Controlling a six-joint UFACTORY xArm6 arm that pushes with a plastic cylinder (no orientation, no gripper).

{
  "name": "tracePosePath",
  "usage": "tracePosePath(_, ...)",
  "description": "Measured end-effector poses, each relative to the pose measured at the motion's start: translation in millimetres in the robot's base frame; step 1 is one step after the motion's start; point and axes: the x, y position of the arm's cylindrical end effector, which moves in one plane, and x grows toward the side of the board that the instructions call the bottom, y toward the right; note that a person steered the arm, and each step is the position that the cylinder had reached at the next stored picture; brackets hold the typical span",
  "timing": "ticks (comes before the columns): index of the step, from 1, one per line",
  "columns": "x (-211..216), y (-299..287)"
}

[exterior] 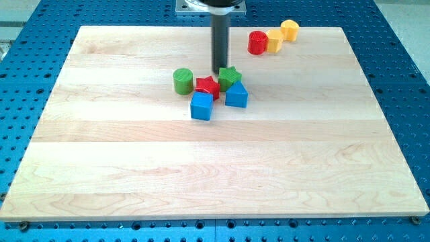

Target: Move the yellow heart to the top left of the red circle

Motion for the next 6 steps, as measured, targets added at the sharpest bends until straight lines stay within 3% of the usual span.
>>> tracePosePath(1,-2.1,91.3)
tracePosePath(2,-37.9,173.7)
tracePosePath(3,-92.0,193.9)
tracePosePath(4,-118.3,175.8)
tracePosePath(6,-80.2,39.3)
